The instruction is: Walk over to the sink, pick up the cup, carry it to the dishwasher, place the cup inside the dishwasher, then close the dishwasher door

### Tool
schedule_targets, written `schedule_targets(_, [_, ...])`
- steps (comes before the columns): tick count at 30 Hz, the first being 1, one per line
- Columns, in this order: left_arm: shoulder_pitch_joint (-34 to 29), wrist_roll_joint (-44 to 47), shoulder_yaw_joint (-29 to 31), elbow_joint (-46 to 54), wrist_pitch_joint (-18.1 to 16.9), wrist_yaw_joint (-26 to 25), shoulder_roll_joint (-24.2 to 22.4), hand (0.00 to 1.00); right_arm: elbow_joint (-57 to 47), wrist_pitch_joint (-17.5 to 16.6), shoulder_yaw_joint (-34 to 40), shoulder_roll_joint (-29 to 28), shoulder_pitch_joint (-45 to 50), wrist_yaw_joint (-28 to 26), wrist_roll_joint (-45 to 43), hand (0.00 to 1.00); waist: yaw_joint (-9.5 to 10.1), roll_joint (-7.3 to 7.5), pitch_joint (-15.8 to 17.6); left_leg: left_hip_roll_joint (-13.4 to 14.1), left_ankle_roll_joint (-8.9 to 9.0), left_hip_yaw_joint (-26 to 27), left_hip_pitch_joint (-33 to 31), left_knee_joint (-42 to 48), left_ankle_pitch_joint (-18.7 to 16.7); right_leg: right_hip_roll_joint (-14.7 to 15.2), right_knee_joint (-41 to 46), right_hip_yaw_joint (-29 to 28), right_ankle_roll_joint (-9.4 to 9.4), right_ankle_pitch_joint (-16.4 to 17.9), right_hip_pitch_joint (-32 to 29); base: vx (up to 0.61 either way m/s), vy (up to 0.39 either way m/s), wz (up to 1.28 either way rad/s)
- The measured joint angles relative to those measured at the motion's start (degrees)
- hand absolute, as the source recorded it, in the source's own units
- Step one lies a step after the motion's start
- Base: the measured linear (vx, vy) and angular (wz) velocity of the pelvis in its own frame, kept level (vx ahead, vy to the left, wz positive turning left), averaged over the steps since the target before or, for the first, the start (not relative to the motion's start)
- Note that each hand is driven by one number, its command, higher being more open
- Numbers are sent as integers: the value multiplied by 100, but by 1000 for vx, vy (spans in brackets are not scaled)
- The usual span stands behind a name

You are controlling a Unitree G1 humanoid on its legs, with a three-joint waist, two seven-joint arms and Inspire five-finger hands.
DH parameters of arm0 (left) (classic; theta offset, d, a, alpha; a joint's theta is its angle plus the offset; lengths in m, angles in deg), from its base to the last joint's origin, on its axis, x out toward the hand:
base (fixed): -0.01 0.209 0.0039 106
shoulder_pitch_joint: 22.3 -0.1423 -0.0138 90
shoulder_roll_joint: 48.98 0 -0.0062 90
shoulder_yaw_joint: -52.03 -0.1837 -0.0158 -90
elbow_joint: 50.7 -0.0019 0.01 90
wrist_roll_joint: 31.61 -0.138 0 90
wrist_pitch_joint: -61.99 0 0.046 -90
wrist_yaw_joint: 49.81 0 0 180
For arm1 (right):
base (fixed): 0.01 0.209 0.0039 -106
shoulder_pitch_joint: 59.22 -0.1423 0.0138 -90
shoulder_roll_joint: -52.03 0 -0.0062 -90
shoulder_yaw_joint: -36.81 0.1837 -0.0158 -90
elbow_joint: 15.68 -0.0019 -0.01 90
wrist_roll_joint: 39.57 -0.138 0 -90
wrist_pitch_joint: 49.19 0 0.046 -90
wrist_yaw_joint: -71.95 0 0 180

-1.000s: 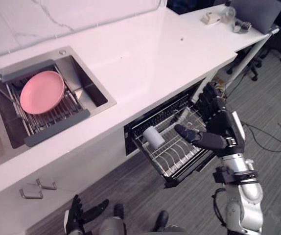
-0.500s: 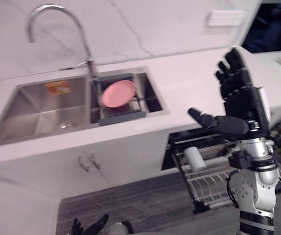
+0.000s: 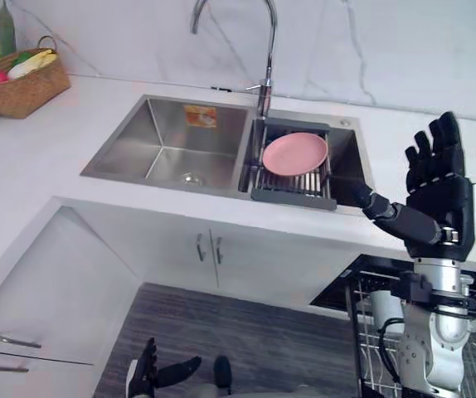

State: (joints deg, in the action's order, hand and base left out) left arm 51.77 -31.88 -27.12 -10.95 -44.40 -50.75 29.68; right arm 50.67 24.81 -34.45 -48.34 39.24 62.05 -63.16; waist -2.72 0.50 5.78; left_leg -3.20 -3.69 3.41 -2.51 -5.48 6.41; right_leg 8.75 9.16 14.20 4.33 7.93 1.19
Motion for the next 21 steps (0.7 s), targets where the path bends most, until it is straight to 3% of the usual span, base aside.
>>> schedule_targets(1, [0, -18, 30, -9, 24, -14, -13, 100, -73, -4, 70, 8, 69, 2, -48, 100, -13, -16, -6, 16, 36, -48, 23, -3, -15, 0, -103, 81, 98, -46, 103, 72, -64, 27])
schedule_targets(6, [-273, -49, 379, -26, -24, 3, -188, 100, -313, 9, 118, -2, 129, 114, -157, 100, 16, -23, -96, 249, 189, 401, 109, -4, -223, -187, -608, -14, 43, -202, 349, 118, -95, -18])
schedule_targets(12, [-298, -136, 680, -27, -123, 334, -194, 100, -370, 48, 114, -234, 142, 54, -536, 100, 26, -9, -139, 269, 241, 542, 332, 97, -375, -187, -607, -143, 51, -206, 508, 123, -3, -13])
schedule_targets(16, [-373, -86, 1016, -4, -252, 412, -191, 100, -476, 43, -145, -341, 360, 9, -647, 100, 74, -110, -78, 629, 341, 669, -382, 2302, -1413, -313, -386, -204, -23, -111, 662, 71, 0, -12])
schedule_targets(18, [-409, -80, 1079, -19, -265, 489, -201, 100, -781, 31, -381, -331, 521, -15, -648, 100, 167, -175, -38, 828, 338, 866, -814, 3426, -1683, -333, -310, -321, -38, 217, 683, -27, -49, -25])
schedule_targets(20, [-525, -80, 1094, -3, -262, 624, -367, 100, -947, 0, -454, -335, 700, -28, -596, 100, 187, -371, -41, 1057, 407, 937, -1036, 4097, -1729, -420, -208, -419, -171, 356, 719, -107, -34, -20])
schedule_targets(21, [-566, -78, 1120, -6, -260, 667, -415, 100, -947, 0, -453, -329, 706, -23, -595, 100, 216, -400, -60, 1108, 484, 1006, -1042, 4188, -1743, -426, -211, -475, -190, 363, 755, -59, 16, -32])
